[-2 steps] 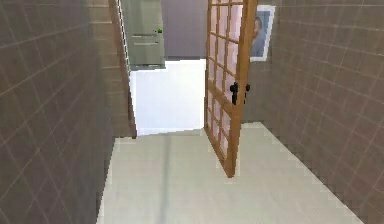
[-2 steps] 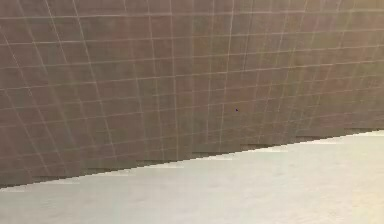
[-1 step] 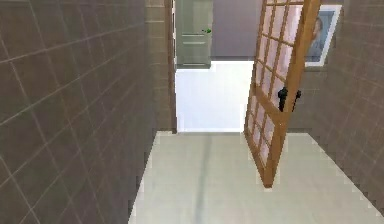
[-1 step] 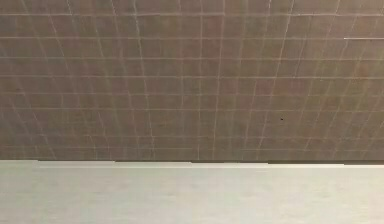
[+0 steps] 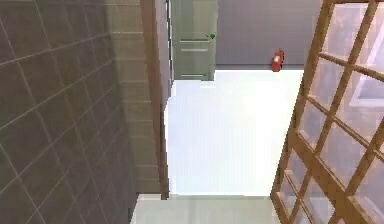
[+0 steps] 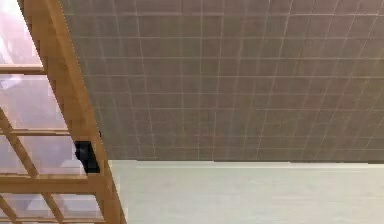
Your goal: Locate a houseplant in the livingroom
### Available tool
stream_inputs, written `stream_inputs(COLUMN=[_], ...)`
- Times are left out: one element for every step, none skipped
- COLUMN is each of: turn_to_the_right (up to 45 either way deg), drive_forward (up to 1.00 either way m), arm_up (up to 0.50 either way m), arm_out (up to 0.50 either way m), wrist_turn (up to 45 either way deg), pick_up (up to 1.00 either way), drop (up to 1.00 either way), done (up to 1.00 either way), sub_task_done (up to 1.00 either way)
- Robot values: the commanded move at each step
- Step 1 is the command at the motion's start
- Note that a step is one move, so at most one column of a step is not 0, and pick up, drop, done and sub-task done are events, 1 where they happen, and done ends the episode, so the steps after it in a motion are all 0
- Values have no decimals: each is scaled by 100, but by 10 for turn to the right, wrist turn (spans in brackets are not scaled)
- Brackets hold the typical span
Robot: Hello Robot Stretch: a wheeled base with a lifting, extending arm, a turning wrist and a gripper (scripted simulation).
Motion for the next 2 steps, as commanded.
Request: stream_inputs(turn_to_the_right=[0,0], drive_forward=[75,100], arm_up=[0,0], arm_out=[0,0], wrist_turn=[0,0], pick_up=[0,0], drop=[0,0], done=[0,0], sub_task_done=[0,0])
